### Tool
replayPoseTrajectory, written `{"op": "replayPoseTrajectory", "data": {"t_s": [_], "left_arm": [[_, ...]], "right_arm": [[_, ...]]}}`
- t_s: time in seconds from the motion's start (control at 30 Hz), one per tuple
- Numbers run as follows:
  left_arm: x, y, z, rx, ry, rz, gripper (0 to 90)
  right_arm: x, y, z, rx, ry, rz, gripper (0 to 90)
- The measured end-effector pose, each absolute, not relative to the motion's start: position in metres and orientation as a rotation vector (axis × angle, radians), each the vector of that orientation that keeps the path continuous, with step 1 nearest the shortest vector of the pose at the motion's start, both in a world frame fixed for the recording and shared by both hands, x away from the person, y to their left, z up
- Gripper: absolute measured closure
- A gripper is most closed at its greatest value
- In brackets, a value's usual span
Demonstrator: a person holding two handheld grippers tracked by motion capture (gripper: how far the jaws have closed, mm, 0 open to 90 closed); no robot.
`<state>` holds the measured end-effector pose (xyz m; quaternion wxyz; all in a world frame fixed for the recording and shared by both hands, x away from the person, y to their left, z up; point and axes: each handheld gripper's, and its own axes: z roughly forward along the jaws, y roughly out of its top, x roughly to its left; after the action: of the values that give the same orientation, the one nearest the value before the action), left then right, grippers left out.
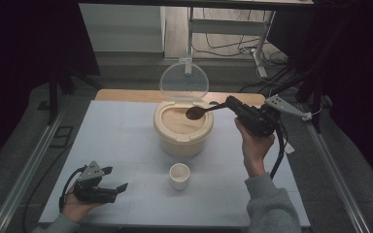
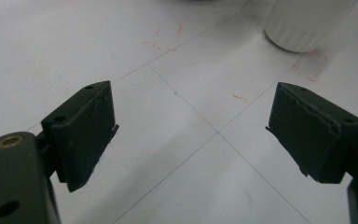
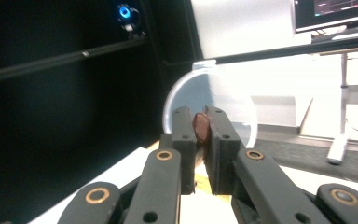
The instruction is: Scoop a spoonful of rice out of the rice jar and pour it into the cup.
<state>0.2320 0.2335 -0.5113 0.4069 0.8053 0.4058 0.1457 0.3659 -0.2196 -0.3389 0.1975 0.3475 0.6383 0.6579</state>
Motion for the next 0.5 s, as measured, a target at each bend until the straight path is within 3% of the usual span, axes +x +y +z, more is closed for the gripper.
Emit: {"op": "replayPoseTrajectory", "data": {"t_s": [0.5], "left_arm": [[0.233,0.233,-0.513,2.041,1.019,0.361,14.8]], "right_arm": [[0.377,-0.201,-0.347,0.957,1.836,1.602,83.4]]}}
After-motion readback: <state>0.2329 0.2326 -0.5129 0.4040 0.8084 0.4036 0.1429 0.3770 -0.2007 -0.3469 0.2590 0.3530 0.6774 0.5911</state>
